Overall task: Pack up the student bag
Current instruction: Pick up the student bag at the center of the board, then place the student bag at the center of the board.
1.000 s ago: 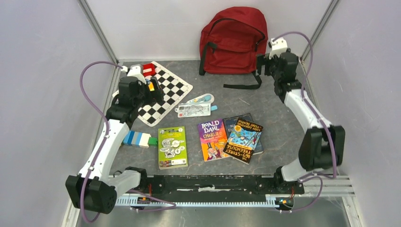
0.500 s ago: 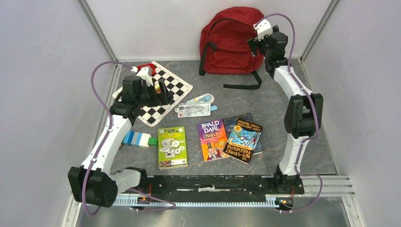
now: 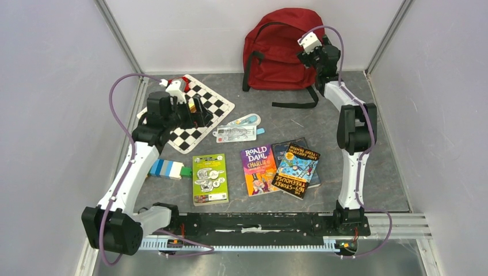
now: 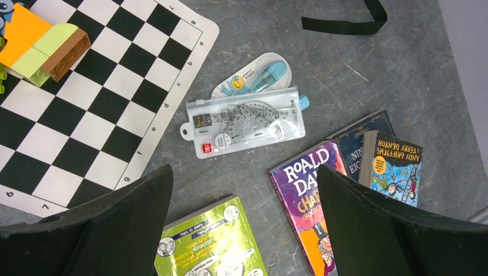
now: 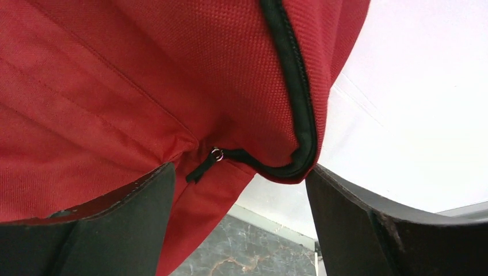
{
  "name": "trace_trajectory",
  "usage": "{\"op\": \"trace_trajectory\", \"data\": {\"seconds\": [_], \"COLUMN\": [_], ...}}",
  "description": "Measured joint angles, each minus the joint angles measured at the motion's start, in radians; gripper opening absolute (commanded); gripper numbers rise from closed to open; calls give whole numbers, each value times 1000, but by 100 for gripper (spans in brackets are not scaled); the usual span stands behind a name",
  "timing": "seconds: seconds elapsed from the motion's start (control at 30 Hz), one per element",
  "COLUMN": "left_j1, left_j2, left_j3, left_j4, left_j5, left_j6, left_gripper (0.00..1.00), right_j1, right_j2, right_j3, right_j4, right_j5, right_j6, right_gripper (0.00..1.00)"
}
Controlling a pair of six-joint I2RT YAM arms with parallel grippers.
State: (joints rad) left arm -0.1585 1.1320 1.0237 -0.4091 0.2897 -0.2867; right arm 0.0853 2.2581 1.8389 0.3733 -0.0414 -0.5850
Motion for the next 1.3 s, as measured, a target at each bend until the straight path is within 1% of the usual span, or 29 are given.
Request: {"op": "trace_trajectory", "data": {"seconds": [0.07, 0.1, 0.17, 0.23, 0.33, 0.37, 0.47, 0.57, 0.67, 0.77, 1.1, 1.3], "left_j1": [0, 0, 0, 0, 0, 0, 0, 0, 0, 0, 0, -2], "left_j2": [-6, -10, -15, -16, -16, -16, -16, -18, -20, -25, -72, -72], "left_j3": [0, 0, 0, 0, 0, 0, 0, 0, -4, -10, -74, -85], "left_j4": [0, 0, 1, 2, 3, 5, 8, 8, 16, 25, 113, 147], "left_j5": [2, 2, 3, 4, 6, 8, 8, 9, 16, 32, 84, 110], "left_j6": [0, 0, 0, 0, 0, 0, 0, 0, 0, 0, -10, -11], "left_gripper": [100, 100, 100, 100, 100, 100, 100, 100, 100, 100, 100, 100], "right_j1": [0, 0, 0, 3, 8, 11, 19, 30, 46, 59, 100, 137], "right_j2": [9, 12, 15, 15, 15, 15, 2, -50, -146, -254, -609, -812], "right_j3": [5, 11, 31, 54, 77, 77, 30, -63, -172, -241, -278, -333], "right_j4": [26, 38, 57, 77, 105, 114, 151, 166, 164, 136, -110, -270], "right_j5": [6, 10, 15, 15, 18, 19, 27, 47, 87, 125, 227, 272], "right_j6": [-11, -16, -19, -27, -24, -22, -24, -23, -2, 39, 272, 357], "right_gripper": [71, 64, 37, 21, 4, 0, 0, 0, 0, 0, 0, 0]}}
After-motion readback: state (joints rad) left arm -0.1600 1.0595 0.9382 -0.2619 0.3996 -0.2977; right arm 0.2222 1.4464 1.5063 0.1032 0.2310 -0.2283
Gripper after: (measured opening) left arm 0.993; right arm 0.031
